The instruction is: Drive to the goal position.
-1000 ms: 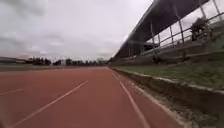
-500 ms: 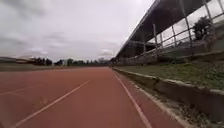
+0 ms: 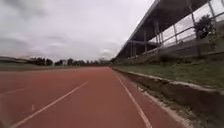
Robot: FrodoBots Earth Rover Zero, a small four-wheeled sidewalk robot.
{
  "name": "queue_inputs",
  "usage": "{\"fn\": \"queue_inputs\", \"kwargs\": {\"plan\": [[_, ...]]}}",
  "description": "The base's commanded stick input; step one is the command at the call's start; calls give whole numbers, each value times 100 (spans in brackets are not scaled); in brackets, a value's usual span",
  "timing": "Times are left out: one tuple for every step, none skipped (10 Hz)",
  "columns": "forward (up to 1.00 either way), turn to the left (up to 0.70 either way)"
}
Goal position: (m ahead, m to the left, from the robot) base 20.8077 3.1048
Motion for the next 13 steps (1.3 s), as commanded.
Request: {"fn": "queue_inputs", "kwargs": {"plan": [[70, 6], [70, 1], [70, 7], [70, 12], [70, 2], [70, 0], [70, 3], [70, 11], [70, 7], [70, 2], [70, 10], [70, 13], [70, 11]]}}
